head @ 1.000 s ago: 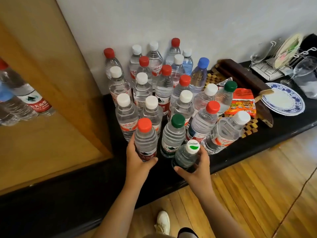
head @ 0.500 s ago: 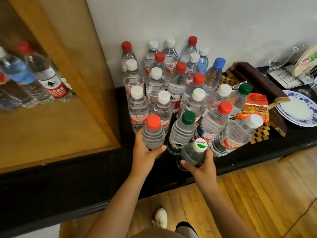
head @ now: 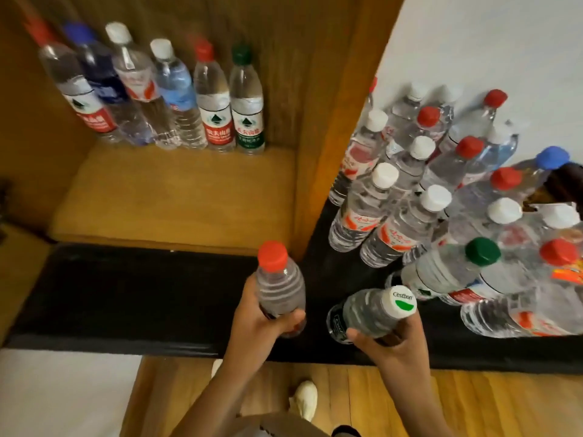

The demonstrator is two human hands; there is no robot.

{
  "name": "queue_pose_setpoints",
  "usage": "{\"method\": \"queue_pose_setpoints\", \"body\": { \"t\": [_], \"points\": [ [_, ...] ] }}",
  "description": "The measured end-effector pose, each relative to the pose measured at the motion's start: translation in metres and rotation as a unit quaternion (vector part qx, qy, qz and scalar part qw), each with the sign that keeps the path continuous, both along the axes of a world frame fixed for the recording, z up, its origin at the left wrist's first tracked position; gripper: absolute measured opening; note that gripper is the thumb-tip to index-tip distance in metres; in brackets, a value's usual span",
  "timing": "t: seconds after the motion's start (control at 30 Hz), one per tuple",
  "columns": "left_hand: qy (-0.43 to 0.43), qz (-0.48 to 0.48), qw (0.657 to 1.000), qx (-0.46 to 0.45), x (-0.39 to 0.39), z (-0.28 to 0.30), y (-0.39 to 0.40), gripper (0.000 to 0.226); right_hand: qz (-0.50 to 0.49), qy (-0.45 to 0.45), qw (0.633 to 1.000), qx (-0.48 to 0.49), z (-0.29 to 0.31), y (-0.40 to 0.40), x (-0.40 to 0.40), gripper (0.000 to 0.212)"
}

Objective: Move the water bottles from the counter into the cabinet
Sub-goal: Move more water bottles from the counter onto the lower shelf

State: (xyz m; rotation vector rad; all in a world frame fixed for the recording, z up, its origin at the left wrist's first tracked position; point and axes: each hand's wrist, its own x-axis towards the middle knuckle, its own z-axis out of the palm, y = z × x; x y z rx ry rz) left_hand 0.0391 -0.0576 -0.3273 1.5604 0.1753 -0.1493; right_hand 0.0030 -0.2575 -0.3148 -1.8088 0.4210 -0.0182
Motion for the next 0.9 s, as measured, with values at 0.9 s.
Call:
{"method": "queue_pose_setpoints", "body": {
  "t": [0.9],
  "points": [
    [-0.098, 0.241, 0.963, 0.073, 0.189, 0.018, 0.282, 0.077, -0.037, -0.026, 0.998, -0.053, -0.001, 0.178, 0.288, 0.072]
  ]
}}
